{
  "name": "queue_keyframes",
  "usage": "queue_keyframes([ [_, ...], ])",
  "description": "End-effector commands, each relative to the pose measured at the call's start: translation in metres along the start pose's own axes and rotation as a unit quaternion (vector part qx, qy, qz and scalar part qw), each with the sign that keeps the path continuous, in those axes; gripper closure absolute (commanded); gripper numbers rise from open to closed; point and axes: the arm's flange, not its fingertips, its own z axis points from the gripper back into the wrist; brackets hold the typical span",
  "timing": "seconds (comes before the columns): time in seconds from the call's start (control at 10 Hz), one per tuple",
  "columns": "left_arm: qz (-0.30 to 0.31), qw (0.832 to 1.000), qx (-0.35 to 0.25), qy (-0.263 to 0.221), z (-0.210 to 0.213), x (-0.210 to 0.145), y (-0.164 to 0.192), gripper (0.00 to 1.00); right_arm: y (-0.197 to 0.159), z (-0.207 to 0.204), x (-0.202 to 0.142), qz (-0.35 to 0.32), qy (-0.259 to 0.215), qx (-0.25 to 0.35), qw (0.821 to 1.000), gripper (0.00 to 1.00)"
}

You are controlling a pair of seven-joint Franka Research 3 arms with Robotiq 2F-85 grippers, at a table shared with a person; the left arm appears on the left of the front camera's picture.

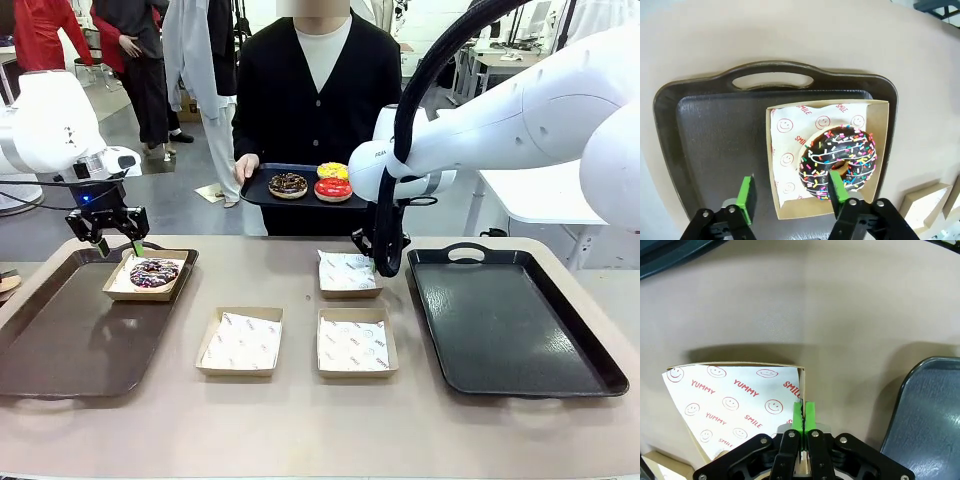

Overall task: Individually package the donuts and arrange them on the tray.
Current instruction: Place the picked Paper togo box on the Handle tray while simultaneously picking up another Paper togo box from the table with the other hand.

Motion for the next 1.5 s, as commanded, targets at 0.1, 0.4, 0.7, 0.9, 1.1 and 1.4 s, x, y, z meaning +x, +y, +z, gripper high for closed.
queue_keyframes([
  [0.1,-0.014,1.000,-0.023,0.007,0.008,-0.003,0.003,0.03,-0.001,0.003,-0.004,-0.016,-0.009,-0.031,0.999,1.00],
  [0.4,-0.026,0.987,-0.161,0.003,0.047,-0.035,0.024,0.10,-0.001,0.044,-0.014,-0.040,-0.027,-0.030,0.998,1.00],
  [0.7,-0.040,0.954,-0.295,-0.043,0.085,-0.079,0.070,0.10,-0.002,0.105,-0.027,-0.046,-0.055,-0.045,0.996,1.00],
  [0.9,-0.047,0.919,-0.389,-0.036,0.098,-0.103,0.108,0.10,0.000,0.137,-0.034,-0.050,-0.074,-0.062,0.994,1.00],
  [1.1,-0.032,0.868,-0.496,0.004,0.105,-0.123,0.157,0.10,0.007,0.149,-0.033,-0.054,-0.072,-0.061,0.994,1.00],
  [1.4,0.007,0.819,-0.573,0.007,0.093,-0.148,0.210,0.10,0.019,0.152,-0.030,-0.053,-0.061,-0.064,0.995,1.00],
])
